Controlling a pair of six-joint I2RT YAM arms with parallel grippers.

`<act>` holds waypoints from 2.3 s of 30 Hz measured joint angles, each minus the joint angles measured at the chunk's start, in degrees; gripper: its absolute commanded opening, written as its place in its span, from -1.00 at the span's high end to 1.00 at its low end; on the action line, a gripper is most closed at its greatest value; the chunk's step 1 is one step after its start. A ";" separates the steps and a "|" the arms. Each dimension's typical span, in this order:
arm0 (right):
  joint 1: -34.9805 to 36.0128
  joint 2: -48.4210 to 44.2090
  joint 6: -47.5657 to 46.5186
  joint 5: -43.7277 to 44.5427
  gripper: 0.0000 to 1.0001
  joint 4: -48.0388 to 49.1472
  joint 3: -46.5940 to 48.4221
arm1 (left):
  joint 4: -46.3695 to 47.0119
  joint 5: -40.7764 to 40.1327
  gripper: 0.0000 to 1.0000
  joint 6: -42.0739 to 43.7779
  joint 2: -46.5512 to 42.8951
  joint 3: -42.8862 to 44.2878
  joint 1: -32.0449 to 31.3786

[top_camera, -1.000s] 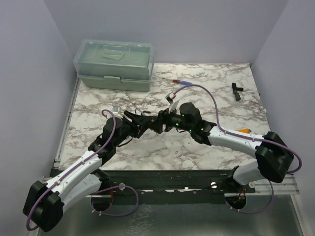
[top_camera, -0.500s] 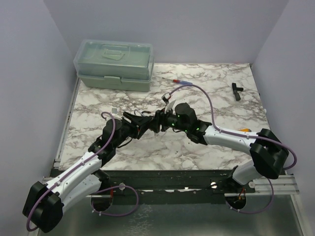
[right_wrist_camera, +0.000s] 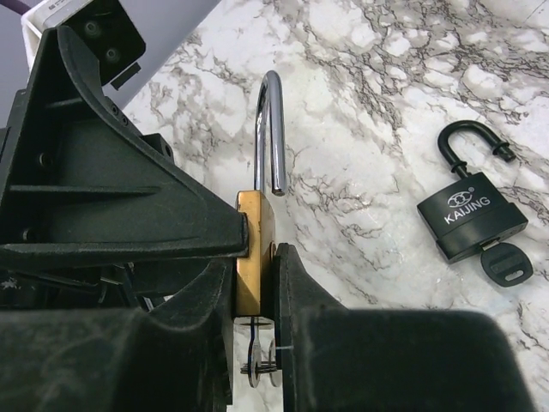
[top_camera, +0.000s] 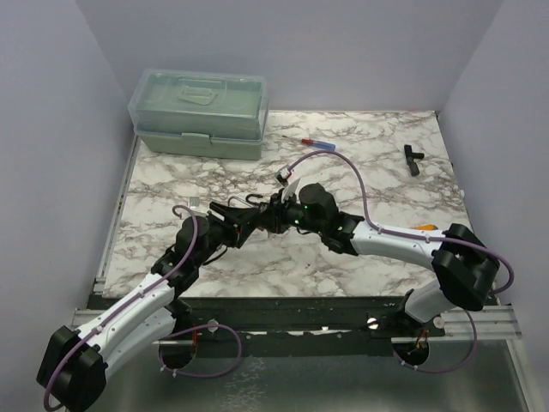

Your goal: Unlock with the key

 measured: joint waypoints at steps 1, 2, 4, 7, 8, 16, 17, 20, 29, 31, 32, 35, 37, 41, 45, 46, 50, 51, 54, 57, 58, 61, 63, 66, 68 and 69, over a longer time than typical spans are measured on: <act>0.04 -0.07 0.24 -0.02 0.99 0.09 -0.02 | 0.11 -0.26 0.01 0.15 -0.31 -0.11 -0.04; 0.09 -0.20 0.57 0.00 1.00 0.13 -0.02 | 0.22 -0.35 -0.22 0.31 -0.90 -0.44 -0.15; 0.11 -0.72 1.46 0.00 0.99 0.15 -0.17 | 0.55 -0.48 -0.61 1.57 -2.08 -0.90 -0.31; -0.20 -2.36 3.08 0.37 0.99 -0.44 -0.92 | 2.03 -0.85 -0.89 4.50 -4.81 -1.81 -0.35; -0.20 -2.99 3.54 0.46 0.99 -1.01 -1.20 | 2.64 -0.96 -0.92 5.49 -5.79 -2.05 -0.28; -0.68 -11.87 6.12 1.25 0.99 -5.88 -3.45 | 4.24 -1.03 -0.98 12.94 -19.02 -6.29 -0.24; -0.68 -13.38 6.49 1.22 0.99 -6.36 -3.82 | 4.17 -1.03 -0.96 13.81 -20.76 -6.67 -0.24; -0.68 -17.66 7.43 0.81 0.99 -6.95 -5.03 | 4.17 -1.29 -0.95 16.41 -26.16 -6.86 -0.24; -0.76 -21.81 10.14 -5.95 0.99 -8.37 -5.27 | 4.11 -1.84 -0.81 19.80 -29.09 -6.84 -0.24; -0.76 -21.81 10.45 -7.21 0.99 -8.46 -5.27 | 4.09 -1.73 -0.80 20.02 -26.93 -6.71 -0.24; -0.76 -21.81 10.56 -7.69 0.99 -8.50 -5.27 | 4.07 -1.66 -0.80 20.17 -26.01 -6.62 -0.24; -0.76 -21.84 10.60 -8.17 0.99 -9.38 -5.27 | 3.23 -0.79 -0.86 21.73 -23.93 -5.53 -0.24; -0.76 -22.03 10.60 -7.72 0.99 -10.45 -5.27 | 1.38 -0.15 -0.90 23.41 -23.74 -3.89 -0.24; -0.76 -22.99 10.71 -4.66 0.99 -13.49 -5.27 | -4.87 0.09 -0.95 27.74 -23.91 2.25 -0.24; -0.76 -23.34 11.10 -1.95 0.99 -15.93 -5.27 | -16.24 -0.87 -0.96 33.22 -24.00 10.93 -0.24; -0.79 -23.30 11.26 -1.49 0.99 -16.33 -5.27 | -19.15 -1.75 -0.96 34.42 -23.82 12.90 -0.24; -0.83 -21.09 12.63 -1.20 0.99 -16.57 -5.27 | -31.54 -6.82 -0.96 40.04 -21.07 21.55 -0.24; -0.83 -20.22 13.14 -1.51 0.99 -16.22 -5.27 | -34.34 -8.20 -0.96 41.77 -20.22 23.39 -0.24; -0.83 -15.78 14.21 -2.58 1.00 -15.06 -5.27 | -40.15 -12.22 -0.96 46.42 -18.38 27.02 -0.24; -0.83 -10.84 15.58 -4.76 0.99 -13.05 -5.22 | -43.89 -15.72 -0.96 51.08 -17.86 28.52 -0.24; -0.83 -9.53 15.82 -5.44 0.99 -12.39 -5.18 | -44.81 -16.74 -0.96 52.81 -17.84 28.81 -0.24; -0.83 -3.98 17.55 -8.94 1.00 -10.08 -3.78 | -46.34 -18.53 -0.96 56.11 -17.84 28.92 -0.24; -0.83 -0.28 18.67 -10.93 0.99 -8.35 -2.12 | -46.42 -18.88 -0.96 57.37 -17.81 28.92 -0.24; -0.83 6.12 20.87 -14.21 0.99 -4.52 1.01 | -46.42 -18.88 -0.96 58.66 -17.64 28.92 -0.24; -0.83 8.94 22.08 -15.47 0.99 -2.56 2.05 | -46.42 -18.88 -0.96 59.28 -17.38 28.92 -0.24; -0.83 10.08 22.60 -15.80 1.00 -1.77 2.38 | -46.45 -18.88 -0.96 59.47 -17.33 28.92 -0.24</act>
